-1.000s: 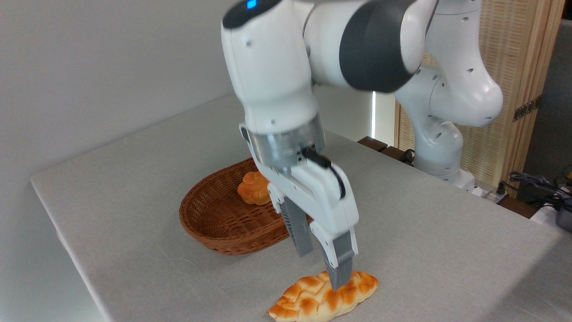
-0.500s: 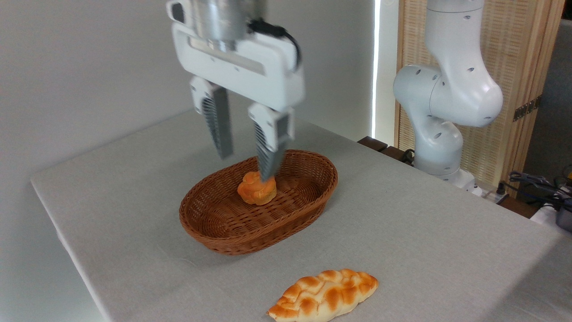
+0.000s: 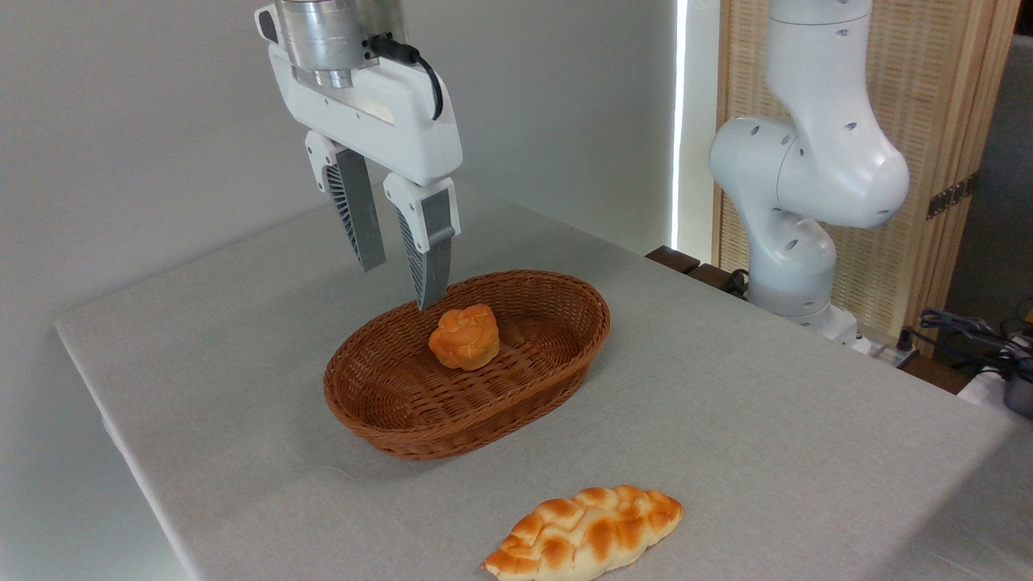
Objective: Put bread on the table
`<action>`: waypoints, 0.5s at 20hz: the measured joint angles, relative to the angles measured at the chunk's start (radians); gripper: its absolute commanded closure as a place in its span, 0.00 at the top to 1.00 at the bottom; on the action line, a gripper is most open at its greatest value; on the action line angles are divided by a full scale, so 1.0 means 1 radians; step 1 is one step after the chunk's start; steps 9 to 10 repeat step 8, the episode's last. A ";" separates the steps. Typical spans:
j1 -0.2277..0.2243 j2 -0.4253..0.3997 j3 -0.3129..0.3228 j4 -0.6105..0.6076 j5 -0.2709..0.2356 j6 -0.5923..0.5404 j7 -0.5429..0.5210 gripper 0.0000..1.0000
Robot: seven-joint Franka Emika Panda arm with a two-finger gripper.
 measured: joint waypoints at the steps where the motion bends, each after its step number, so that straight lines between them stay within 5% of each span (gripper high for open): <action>1: 0.002 0.000 0.000 0.000 0.014 0.000 0.002 1.00; 10: 0.003 0.000 0.000 0.000 0.046 0.000 0.002 1.00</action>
